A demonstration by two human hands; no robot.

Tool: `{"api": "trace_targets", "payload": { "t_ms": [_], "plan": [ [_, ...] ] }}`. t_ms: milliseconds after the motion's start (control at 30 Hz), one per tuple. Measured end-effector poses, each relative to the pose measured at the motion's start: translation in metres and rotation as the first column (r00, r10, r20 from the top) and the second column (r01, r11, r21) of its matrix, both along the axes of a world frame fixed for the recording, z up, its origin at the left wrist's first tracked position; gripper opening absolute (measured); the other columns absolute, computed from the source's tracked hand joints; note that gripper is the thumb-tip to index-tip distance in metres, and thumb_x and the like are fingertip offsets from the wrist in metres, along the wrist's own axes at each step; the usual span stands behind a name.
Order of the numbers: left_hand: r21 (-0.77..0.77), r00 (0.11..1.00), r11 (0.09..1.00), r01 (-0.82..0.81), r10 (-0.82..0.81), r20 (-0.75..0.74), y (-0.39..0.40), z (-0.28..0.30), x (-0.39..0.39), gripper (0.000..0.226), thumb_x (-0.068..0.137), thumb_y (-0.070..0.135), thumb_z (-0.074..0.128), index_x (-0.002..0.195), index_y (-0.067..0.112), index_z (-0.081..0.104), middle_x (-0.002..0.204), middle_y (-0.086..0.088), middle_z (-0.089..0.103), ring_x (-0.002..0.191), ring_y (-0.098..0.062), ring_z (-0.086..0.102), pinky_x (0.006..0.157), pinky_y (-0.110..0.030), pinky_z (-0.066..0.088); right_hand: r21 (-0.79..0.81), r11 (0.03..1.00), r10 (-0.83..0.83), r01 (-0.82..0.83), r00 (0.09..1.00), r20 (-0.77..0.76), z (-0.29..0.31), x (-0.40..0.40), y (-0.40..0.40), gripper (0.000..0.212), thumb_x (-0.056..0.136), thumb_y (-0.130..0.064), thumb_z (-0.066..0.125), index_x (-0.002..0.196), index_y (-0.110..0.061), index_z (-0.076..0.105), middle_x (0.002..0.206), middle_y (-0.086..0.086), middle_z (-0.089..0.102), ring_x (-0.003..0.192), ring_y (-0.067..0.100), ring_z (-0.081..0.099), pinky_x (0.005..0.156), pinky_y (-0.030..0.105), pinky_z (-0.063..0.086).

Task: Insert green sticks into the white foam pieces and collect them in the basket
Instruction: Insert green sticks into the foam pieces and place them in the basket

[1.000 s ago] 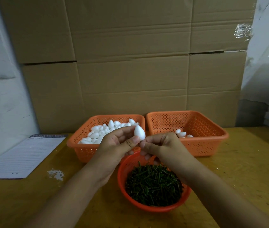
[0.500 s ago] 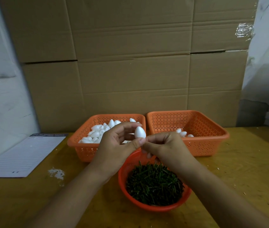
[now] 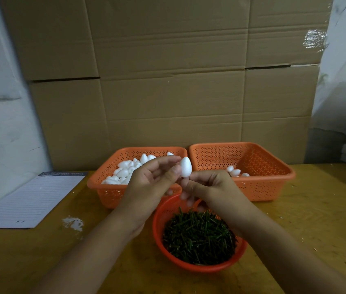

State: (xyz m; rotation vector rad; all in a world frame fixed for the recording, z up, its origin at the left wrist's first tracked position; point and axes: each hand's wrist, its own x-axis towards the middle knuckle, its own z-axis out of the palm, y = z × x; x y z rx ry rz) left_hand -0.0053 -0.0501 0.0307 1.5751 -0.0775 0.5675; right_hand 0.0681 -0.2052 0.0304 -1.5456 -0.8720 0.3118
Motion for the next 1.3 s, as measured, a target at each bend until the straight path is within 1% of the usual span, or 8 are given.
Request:
{"api": "trace_targets", "payload": {
  "t_ms": [133, 233, 433, 700, 833, 1000, 1167, 1300],
  "plan": [
    [-0.122, 0.996, 0.990, 0.074, -0.080, -0.041, 0.001, 0.001, -0.001, 0.032, 0.078, 0.041, 0.073, 0.107, 0.027, 0.076, 0.103, -0.011, 0.074, 0.091, -0.013, 0.069, 0.072, -0.023, 0.055, 0.006, 0.995, 0.096, -0.096, 0.994, -0.060, 0.002, 0.000, -0.002, 0.019, 0.100, -0.016, 0.058, 0.088, -0.016, 0.072, 0.081, 0.007, 0.073, 0.068, 0.014, 0.064, 0.054, 0.020, 0.047],
    [-0.135, 0.992, 0.985, 0.106, -0.114, -0.047, 0.001, 0.002, -0.001, 0.031, 0.078, 0.041, 0.079, 0.106, 0.027, 0.076, 0.102, -0.008, 0.073, 0.092, -0.013, 0.068, 0.075, -0.025, 0.056, -0.001, 0.995, 0.105, -0.105, 0.994, -0.034, 0.001, 0.001, -0.001, 0.018, 0.100, -0.015, 0.057, 0.090, -0.015, 0.072, 0.079, 0.004, 0.073, 0.067, 0.012, 0.064, 0.053, 0.019, 0.046],
    [-0.009, 0.991, 0.992, 0.127, -0.127, -0.029, 0.006, 0.000, -0.001, 0.032, 0.080, 0.023, 0.076, 0.111, 0.030, 0.074, 0.115, -0.003, 0.073, 0.104, -0.013, 0.069, 0.078, -0.021, 0.053, 0.027, 0.999, -0.045, 0.043, 0.998, 0.044, -0.005, 0.006, 0.002, 0.011, 0.094, -0.014, 0.067, 0.087, -0.016, 0.076, 0.074, 0.002, 0.073, 0.059, 0.008, 0.062, 0.048, 0.019, 0.046],
    [0.081, 0.993, 0.991, 0.109, -0.113, 0.042, 0.007, -0.001, -0.001, 0.032, 0.076, 0.011, 0.078, 0.099, 0.032, 0.074, 0.110, -0.002, 0.074, 0.107, -0.016, 0.069, 0.085, -0.023, 0.053, 0.084, 0.990, -0.120, 0.114, 0.990, 0.068, -0.010, 0.011, 0.003, 0.009, 0.090, -0.015, 0.072, 0.093, -0.019, 0.079, 0.073, 0.006, 0.074, 0.055, 0.007, 0.060, 0.047, 0.019, 0.044],
    [0.054, 0.994, 0.994, 0.100, -0.102, 0.027, 0.007, -0.001, -0.001, 0.031, 0.076, 0.013, 0.079, 0.103, 0.029, 0.074, 0.110, -0.003, 0.075, 0.105, -0.016, 0.070, 0.084, -0.021, 0.053, 0.065, 0.992, -0.114, 0.109, 0.991, 0.077, -0.011, 0.012, 0.004, 0.008, 0.090, -0.015, 0.072, 0.087, -0.019, 0.078, 0.070, 0.003, 0.072, 0.055, 0.008, 0.059, 0.047, 0.019, 0.043],
    [0.028, 0.999, 0.999, 0.034, -0.033, -0.023, 0.005, -0.002, 0.000, 0.029, 0.076, 0.032, 0.081, 0.103, 0.024, 0.074, 0.106, 0.000, 0.076, 0.093, -0.009, 0.071, 0.070, -0.018, 0.053, 0.062, 0.991, -0.125, 0.117, 0.984, 0.130, -0.011, 0.012, 0.004, 0.010, 0.089, -0.011, 0.072, 0.082, -0.015, 0.078, 0.062, -0.001, 0.069, 0.051, 0.002, 0.058, 0.048, 0.013, 0.043],
    [-0.016, 0.997, 1.000, -0.007, 0.005, -0.082, 0.006, -0.003, 0.001, 0.039, 0.073, 0.044, 0.077, 0.106, 0.025, 0.074, 0.097, 0.003, 0.075, 0.093, -0.009, 0.069, 0.076, -0.029, 0.052, 0.076, 0.991, -0.114, 0.108, 0.990, 0.088, -0.010, 0.010, 0.003, 0.008, 0.091, -0.014, 0.070, 0.088, -0.014, 0.078, 0.070, 0.005, 0.073, 0.056, 0.008, 0.061, 0.049, 0.016, 0.044],
    [-0.041, 0.992, 0.999, -0.018, 0.013, -0.125, 0.005, -0.005, 0.003, 0.047, 0.069, 0.047, 0.077, 0.108, 0.021, 0.072, 0.096, 0.001, 0.076, 0.092, -0.010, 0.069, 0.077, -0.029, 0.051, 0.044, 0.991, -0.127, 0.123, 0.987, 0.100, -0.009, 0.009, 0.002, 0.012, 0.092, -0.014, 0.069, 0.082, -0.014, 0.077, 0.070, 0.004, 0.073, 0.056, 0.008, 0.061, 0.049, 0.017, 0.044]
  ]
}}
